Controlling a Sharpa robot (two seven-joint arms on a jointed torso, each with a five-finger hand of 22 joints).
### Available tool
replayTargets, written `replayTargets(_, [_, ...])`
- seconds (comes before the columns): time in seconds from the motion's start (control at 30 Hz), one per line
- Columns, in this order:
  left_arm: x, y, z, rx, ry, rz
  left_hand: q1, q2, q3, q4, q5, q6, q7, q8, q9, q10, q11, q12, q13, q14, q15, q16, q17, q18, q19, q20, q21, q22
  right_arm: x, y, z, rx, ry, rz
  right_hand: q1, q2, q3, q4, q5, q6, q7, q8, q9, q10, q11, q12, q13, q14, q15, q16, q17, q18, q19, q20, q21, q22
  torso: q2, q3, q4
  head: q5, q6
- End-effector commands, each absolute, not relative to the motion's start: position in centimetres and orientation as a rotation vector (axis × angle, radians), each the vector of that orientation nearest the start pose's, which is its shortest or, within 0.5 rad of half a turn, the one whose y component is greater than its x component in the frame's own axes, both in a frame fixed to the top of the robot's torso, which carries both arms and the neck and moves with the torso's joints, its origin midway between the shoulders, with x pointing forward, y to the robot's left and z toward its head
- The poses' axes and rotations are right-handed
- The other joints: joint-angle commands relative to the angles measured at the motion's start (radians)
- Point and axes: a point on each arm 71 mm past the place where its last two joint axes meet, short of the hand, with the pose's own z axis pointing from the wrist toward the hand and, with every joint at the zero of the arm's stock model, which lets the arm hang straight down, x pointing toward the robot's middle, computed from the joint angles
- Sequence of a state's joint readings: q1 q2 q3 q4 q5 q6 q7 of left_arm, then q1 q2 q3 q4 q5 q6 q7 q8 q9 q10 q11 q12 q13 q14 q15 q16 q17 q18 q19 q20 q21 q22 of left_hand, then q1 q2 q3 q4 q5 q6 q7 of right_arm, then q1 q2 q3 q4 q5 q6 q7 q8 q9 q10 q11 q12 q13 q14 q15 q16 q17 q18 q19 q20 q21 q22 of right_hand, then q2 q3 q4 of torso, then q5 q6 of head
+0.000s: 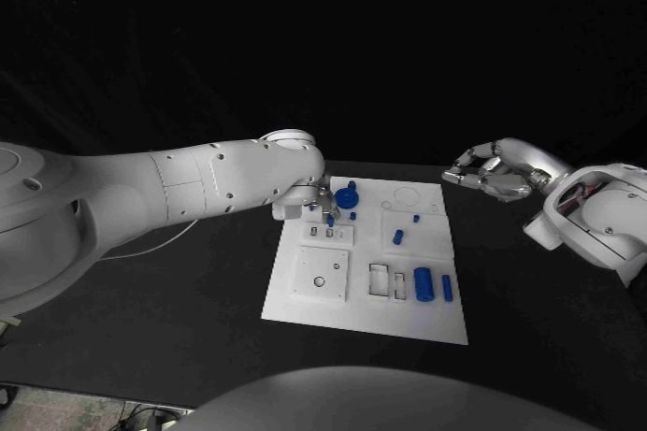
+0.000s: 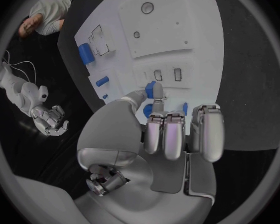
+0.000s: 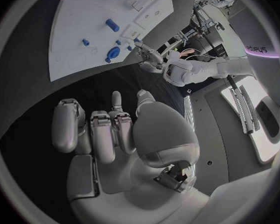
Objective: Assemble the parts on the task board
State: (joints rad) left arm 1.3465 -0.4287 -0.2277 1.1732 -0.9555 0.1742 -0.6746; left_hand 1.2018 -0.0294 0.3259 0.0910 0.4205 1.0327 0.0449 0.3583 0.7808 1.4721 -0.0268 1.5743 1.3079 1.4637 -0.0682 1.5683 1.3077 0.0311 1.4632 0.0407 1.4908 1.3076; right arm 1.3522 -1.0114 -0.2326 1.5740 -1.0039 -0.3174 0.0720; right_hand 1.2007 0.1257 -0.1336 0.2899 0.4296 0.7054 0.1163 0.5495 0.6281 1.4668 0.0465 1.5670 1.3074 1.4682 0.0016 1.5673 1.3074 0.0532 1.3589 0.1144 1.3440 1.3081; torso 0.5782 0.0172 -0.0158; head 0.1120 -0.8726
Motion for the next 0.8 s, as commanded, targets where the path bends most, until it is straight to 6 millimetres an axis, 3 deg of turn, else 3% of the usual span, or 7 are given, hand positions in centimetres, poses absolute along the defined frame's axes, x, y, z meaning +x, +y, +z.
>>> replayTargets(0.03, [52.55, 11.60, -23.07, -0.151, 2.348, -0.212, -0.001, 0.010, 0.159, -0.154, 0.004, -0.005, 0.000, 0.004, 0.001, 0.099, -0.001, -0.004, 0.263, 0.107, -0.006, 0.002, 0.263, 0.000, 0.020, -0.001, 0.003, 0.159, 47.09, -26.97, -18.12, 0.157, 1.765, 0.823, 0.010, 0.003, -0.006, -0.001, -0.003, -0.001, -0.001, 0.000, -0.001, 0.104, 0.000, 0.004, 0.263, 0.103, -0.003, 0.003, 0.263, 0.013, -0.006, -0.001, -0.006, 0.173, -0.003, -0.0001, 0.0002, 0.008, 0.000])
replayTargets(0.2, [52.14, 11.64, -23.39, -0.171, 2.337, -0.228, -0.002, 0.010, 0.161, -0.154, 0.006, -0.004, 0.000, 0.004, 0.002, 0.099, -0.001, -0.004, 0.263, 0.107, -0.006, 0.002, 0.263, 0.000, 0.021, -0.001, 0.004, 0.160, 47.09, -26.93, -18.55, 0.162, 1.770, 0.825, 0.011, 0.004, -0.006, -0.001, -0.002, -0.002, -0.001, 0.000, -0.001, 0.104, 0.000, 0.004, 0.263, 0.103, -0.003, 0.003, 0.263, 0.014, -0.008, -0.001, -0.008, 0.173, -0.003, -0.0014, 0.0000, 0.009, 0.000])
replayTargets(0.47, [52.09, 12.11, -23.83, -0.185, 2.343, -0.216, -0.004, 0.010, 0.165, -0.155, 0.008, -0.004, 0.000, 0.004, 0.004, 0.099, -0.001, -0.004, 0.263, 0.107, -0.006, 0.002, 0.263, 0.000, 0.022, -0.001, 0.005, 0.161, 47.05, -26.87, -18.78, 0.165, 1.774, 0.826, 0.013, 0.005, -0.006, -0.001, -0.002, -0.002, -0.001, -0.001, -0.002, 0.104, 0.000, 0.004, 0.263, 0.103, -0.003, 0.003, 0.263, 0.014, -0.010, -0.002, -0.010, 0.172, -0.002, 0.0001, 0.0000, 0.006, 0.000])
replayTargets(0.8, [51.86, 12.53, -24.06, -0.181, 2.361, -0.207, -0.004, 0.010, 0.166, -0.155, 0.009, -0.004, 0.000, 0.005, 0.005, 0.099, -0.001, -0.004, 0.263, 0.107, -0.006, 0.002, 0.263, 0.000, 0.022, -0.002, 0.004, 0.161, 47.19, -26.74, -18.89, 0.167, 1.778, 0.830, 0.013, 0.005, -0.006, -0.001, -0.002, -0.003, -0.001, -0.002, -0.002, 0.104, 0.000, 0.004, 0.263, 0.103, -0.003, 0.003, 0.263, 0.015, -0.011, -0.002, -0.012, 0.171, -0.003, 0.0001, 0.0000, 0.016, 0.000])
